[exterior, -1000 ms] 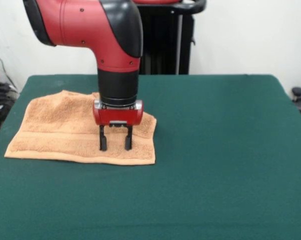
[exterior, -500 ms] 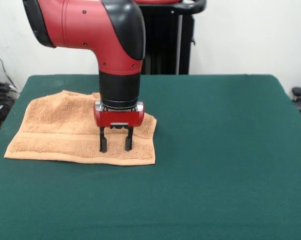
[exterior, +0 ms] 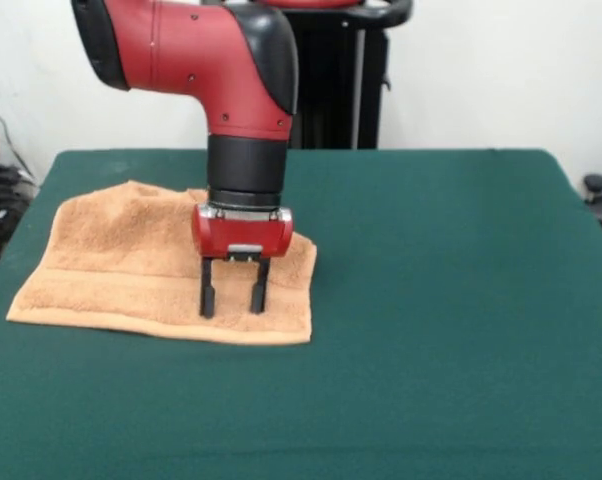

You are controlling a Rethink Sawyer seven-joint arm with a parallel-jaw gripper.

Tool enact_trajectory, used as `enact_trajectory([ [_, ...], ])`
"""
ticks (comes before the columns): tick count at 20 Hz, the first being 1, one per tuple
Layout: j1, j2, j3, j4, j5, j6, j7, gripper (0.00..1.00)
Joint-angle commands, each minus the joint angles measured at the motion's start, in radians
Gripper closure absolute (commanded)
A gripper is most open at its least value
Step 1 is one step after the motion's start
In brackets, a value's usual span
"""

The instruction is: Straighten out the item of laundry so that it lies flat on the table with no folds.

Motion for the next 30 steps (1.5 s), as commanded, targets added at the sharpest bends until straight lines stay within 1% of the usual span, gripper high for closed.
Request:
enact_trajectory([
  [1,0.045,0.342,0.121,-0.218,0.029,-0.437,0.120,0.00],
  [6,0.034,0.364,0.123,-0.249,-0.004,-0.458,0.148,0.00],
  [10,0.055,0.390,0.103,-0.277,0.027,-0.464,0.150,0.00],
  [12,0.054,0.400,0.108,-0.295,0.017,-0.424,0.163,0.00],
  [14,0.057,0.390,0.113,-0.298,0.014,-0.325,0.165,0.00],
  [15,0.072,0.376,0.097,-0.292,0.041,-0.259,0.141,0.00],
  [16,0.091,0.368,0.074,-0.283,0.078,-0.235,0.124,0.00],
  [17,0.107,0.363,0.050,-0.272,0.116,-0.238,0.115,0.00],
  [18,0.109,0.357,0.045,-0.262,0.126,-0.235,0.120,0.00],
  [20,0.098,0.344,0.057,-0.250,0.116,-0.208,0.135,0.00],
  [21,0.103,0.334,0.051,-0.245,0.121,-0.185,0.128,0.00],
  [23,0.096,0.313,0.060,-0.235,0.103,-0.146,0.125,0.00],
  [24,0.100,0.308,0.052,-0.231,0.111,-0.152,0.125,0.00],
  [27,0.133,0.322,-0.006,-0.227,0.175,-0.204,0.113,0.00],
  [28,0.152,0.331,-0.037,-0.229,0.213,-0.224,0.103,0.00],
  [30,0.194,0.366,-0.110,-0.238,0.320,-0.283,0.071,0.00],
])
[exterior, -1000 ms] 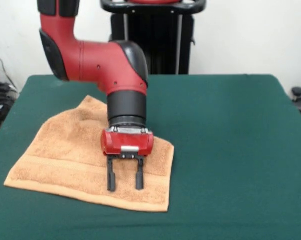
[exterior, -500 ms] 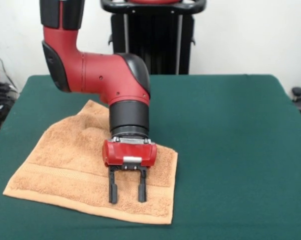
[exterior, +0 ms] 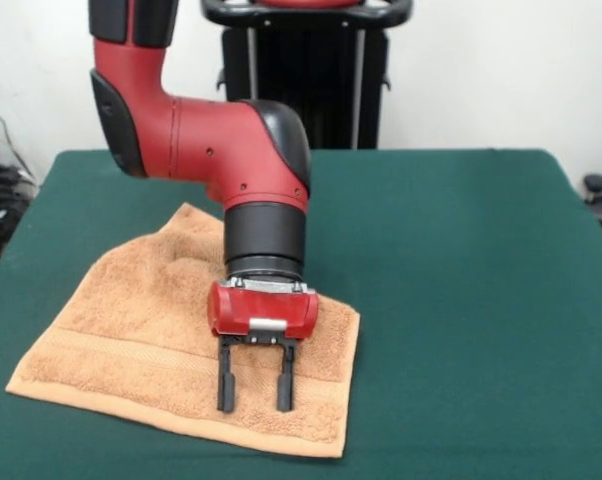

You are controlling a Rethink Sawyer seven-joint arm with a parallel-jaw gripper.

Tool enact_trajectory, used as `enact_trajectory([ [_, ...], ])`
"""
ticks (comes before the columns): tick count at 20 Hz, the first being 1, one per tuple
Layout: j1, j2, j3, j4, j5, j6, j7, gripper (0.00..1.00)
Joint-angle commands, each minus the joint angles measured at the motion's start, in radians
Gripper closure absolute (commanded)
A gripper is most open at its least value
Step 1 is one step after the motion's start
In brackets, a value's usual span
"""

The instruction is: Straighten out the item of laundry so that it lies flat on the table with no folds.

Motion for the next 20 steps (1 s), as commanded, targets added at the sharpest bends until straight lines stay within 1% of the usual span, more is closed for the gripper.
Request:
enact_trajectory([
  [1,0.136,0.164,-0.090,-0.028,0.253,0.165,0.058,0.00],
  [6,0.250,0.242,-0.260,-0.043,0.507,0.180,-0.016,0.00],
  [7,0.251,0.255,-0.264,-0.051,0.522,0.189,-0.014,0.00],
  [8,0.269,0.269,-0.284,-0.053,0.561,0.183,-0.021,0.00],
  [10,0.285,0.296,-0.306,-0.069,0.604,0.195,-0.023,0.00],
  [12,0.312,0.315,-0.333,-0.083,0.647,0.242,-0.032,0.00],
  [14,0.351,0.326,-0.372,-0.083,0.710,0.288,-0.039,0.00],
  [17,0.387,0.349,-0.419,-0.085,0.775,0.325,-0.045,0.00],
  [20,0.392,0.360,-0.438,-0.088,0.779,0.323,-0.041,0.00],
])
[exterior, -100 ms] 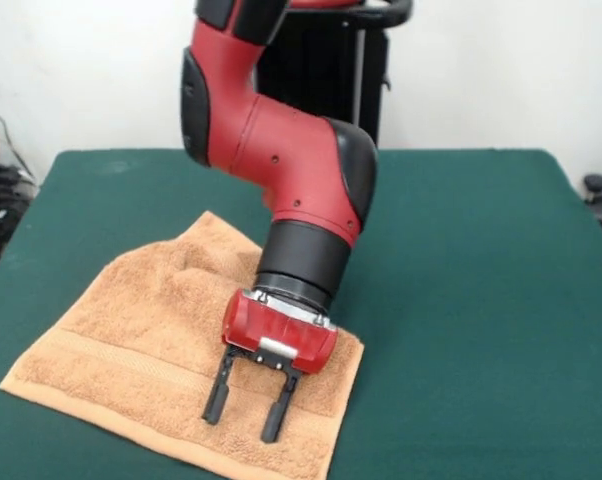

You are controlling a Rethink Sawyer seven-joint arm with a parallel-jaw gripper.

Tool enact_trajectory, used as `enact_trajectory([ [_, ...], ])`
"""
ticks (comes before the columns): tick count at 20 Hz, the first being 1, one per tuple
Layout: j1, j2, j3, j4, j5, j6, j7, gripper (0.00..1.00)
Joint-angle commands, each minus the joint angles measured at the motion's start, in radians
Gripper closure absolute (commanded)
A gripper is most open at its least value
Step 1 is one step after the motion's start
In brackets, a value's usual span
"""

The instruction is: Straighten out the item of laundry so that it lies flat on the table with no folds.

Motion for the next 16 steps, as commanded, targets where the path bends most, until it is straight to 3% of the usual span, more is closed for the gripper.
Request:
enact_trajectory([
  [1,0.042,0.190,-0.067,-0.014,0.134,0.309,-0.039,0.00],
  [7,0.044,0.201,-0.088,-0.018,0.119,0.300,-0.009,0.00],
  [10,0.061,0.167,-0.101,0.011,0.104,0.360,0.008,0.00],
  [16,0.073,-0.045,-0.090,0.128,-0.039,0.528,0.027,0.00],
])
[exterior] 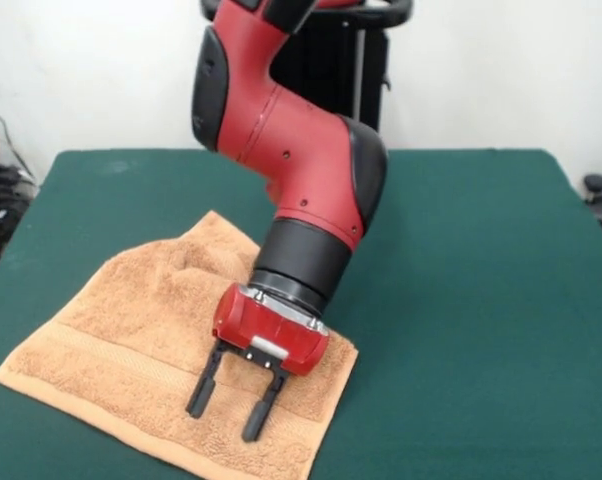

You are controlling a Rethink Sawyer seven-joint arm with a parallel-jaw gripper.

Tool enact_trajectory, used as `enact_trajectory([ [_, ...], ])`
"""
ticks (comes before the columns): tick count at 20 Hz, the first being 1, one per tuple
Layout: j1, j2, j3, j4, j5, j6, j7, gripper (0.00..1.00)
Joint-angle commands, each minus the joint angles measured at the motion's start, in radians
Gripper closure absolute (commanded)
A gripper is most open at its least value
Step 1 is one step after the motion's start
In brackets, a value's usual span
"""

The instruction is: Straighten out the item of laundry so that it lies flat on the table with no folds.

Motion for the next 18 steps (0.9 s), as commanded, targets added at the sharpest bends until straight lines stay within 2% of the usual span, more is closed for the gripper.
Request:
enact_trajectory([
  [1,-0.012,-0.122,0.061,0.176,-0.137,0.408,0.032,0.00],
  [6,-0.072,-0.224,0.165,0.188,-0.255,0.424,0.074,0.00],
  [9,-0.068,-0.237,0.174,0.177,-0.266,0.425,0.108,0.00],
  [14,-0.080,-0.293,0.206,0.172,-0.285,0.501,0.115,0.00],
  [18,-0.172,-0.374,0.350,0.231,-0.329,0.622,0.076,0.00],
])
